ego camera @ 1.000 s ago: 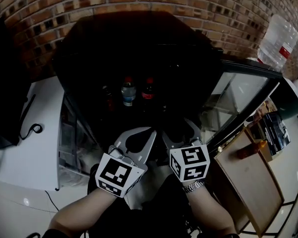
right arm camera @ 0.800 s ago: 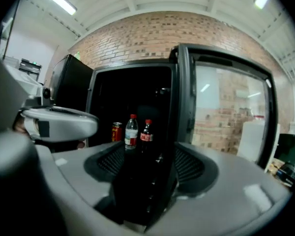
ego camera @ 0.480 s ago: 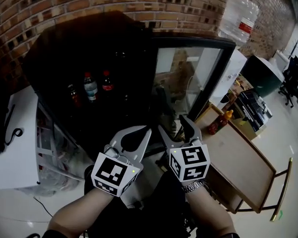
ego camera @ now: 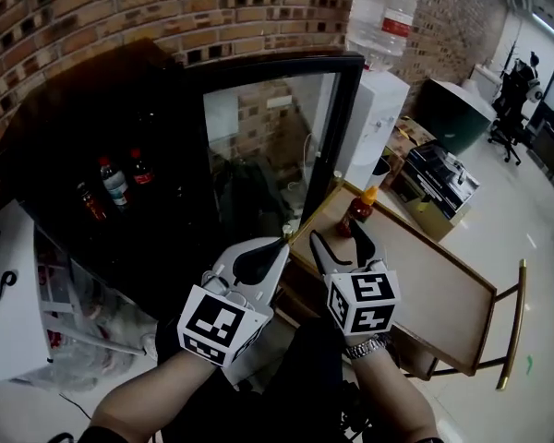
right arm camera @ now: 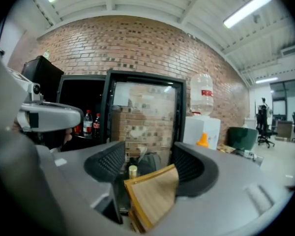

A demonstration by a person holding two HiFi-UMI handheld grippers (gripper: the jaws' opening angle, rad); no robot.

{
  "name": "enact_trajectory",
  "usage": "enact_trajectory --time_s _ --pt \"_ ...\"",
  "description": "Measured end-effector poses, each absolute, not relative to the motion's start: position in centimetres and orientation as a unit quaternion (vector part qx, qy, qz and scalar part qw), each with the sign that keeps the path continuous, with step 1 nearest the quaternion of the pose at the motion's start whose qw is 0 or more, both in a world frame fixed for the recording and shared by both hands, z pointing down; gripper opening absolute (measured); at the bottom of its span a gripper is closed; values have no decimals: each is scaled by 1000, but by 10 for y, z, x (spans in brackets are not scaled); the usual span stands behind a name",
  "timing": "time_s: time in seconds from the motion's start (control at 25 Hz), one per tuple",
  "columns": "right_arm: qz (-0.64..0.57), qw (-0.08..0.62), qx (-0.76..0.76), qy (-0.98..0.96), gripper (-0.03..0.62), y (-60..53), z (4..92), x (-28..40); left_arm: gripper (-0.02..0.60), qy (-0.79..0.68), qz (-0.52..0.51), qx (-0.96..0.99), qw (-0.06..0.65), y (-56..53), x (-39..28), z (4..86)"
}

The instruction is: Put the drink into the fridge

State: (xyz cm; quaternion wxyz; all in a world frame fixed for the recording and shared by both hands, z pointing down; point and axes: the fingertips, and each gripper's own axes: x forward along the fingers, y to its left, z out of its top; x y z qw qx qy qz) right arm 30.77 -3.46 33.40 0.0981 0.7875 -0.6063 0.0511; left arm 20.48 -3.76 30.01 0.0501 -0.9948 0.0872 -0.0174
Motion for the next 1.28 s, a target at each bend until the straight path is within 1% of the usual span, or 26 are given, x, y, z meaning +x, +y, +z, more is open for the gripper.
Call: enact_trajectory --time_s 0.2,0.56,0.96,1.28 --pt "67 96 806 -580 310 -20 342 342 5 59 -21 -997 49 -28 238 303" --pt "91 98 826 -547 310 -7 359 381 5 28 -26 -999 39 -19 279 313" --pt "124 112 830 -532 311 -26 386 416 5 14 -33 -999 28 -30 307 324" --pt "145 119 830 -525 311 -49 407 444 5 21 -40 -999 17 -52 316 334"
